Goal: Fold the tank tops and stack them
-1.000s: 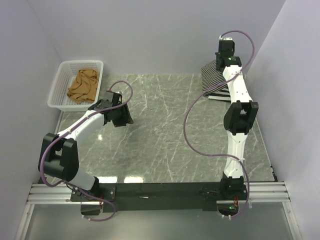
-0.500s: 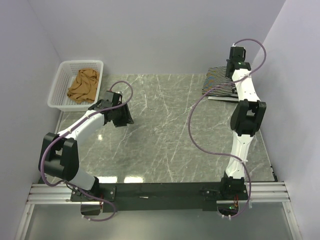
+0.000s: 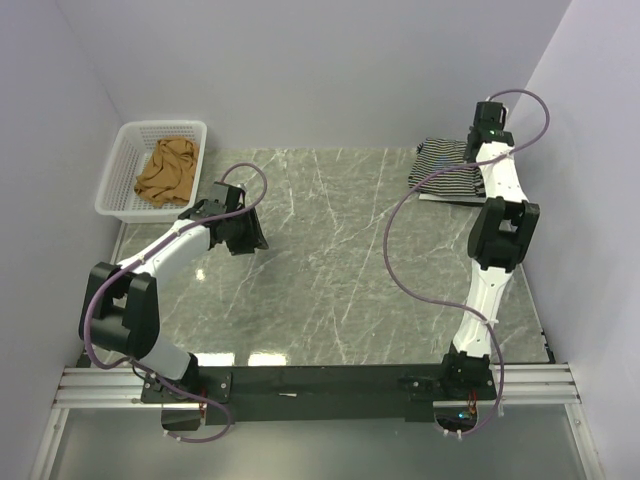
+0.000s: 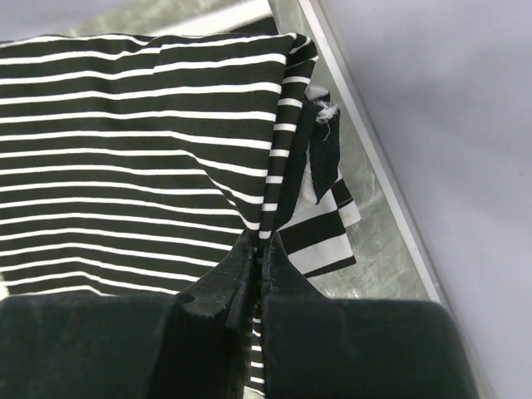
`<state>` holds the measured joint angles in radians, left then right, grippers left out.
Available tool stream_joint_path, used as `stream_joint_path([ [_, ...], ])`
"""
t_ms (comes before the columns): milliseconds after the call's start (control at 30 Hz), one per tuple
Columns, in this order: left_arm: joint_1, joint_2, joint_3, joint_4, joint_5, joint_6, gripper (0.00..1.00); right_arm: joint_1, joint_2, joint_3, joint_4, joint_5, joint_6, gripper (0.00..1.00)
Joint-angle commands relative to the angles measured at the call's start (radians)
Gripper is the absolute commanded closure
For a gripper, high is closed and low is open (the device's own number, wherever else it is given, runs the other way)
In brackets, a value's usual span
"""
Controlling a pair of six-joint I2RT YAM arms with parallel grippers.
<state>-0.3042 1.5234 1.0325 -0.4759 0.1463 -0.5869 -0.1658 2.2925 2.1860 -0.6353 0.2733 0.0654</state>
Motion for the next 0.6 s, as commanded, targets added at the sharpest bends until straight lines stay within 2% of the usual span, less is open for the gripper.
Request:
stream_joint_path([
  [0, 0.004, 0.007, 0.008, 0.022, 0.018, 0.018, 0.52, -0.011, 0.031, 0.038, 0.016, 0.036, 0.027, 1.00],
  [133, 0.004, 0.009, 0.008, 0.023, 0.022, 0.018, 0.52, -0.017, 0.053, 0.055, -0.004, 0.076, 0.047, 1.00],
  [200, 0.004, 0.006, 0.008, 0.025, 0.025, 0.018, 0.52, -0.024, 0.056, 0.055, -0.006, 0.098, 0.068, 0.95],
  [267, 0.004, 0.000, 0.005, 0.026, 0.022, 0.018, 0.51, -0.031, 0.058, 0.057, -0.015, 0.136, 0.091, 0.70],
  [300, 0.004, -0.005, 0.003, 0.026, 0.022, 0.019, 0.50, -0.031, 0.056, 0.058, -0.020, 0.145, 0.097, 0.52],
  [433, 0.004, -0.025, -0.005, 0.033, 0.033, 0.018, 0.47, -0.031, 0.019, 0.032, -0.030, 0.165, 0.135, 0.28],
  [567, 0.004, -0.057, -0.009, 0.040, 0.022, 0.013, 0.44, 0.008, -0.115, -0.087, 0.008, 0.136, 0.184, 0.24],
])
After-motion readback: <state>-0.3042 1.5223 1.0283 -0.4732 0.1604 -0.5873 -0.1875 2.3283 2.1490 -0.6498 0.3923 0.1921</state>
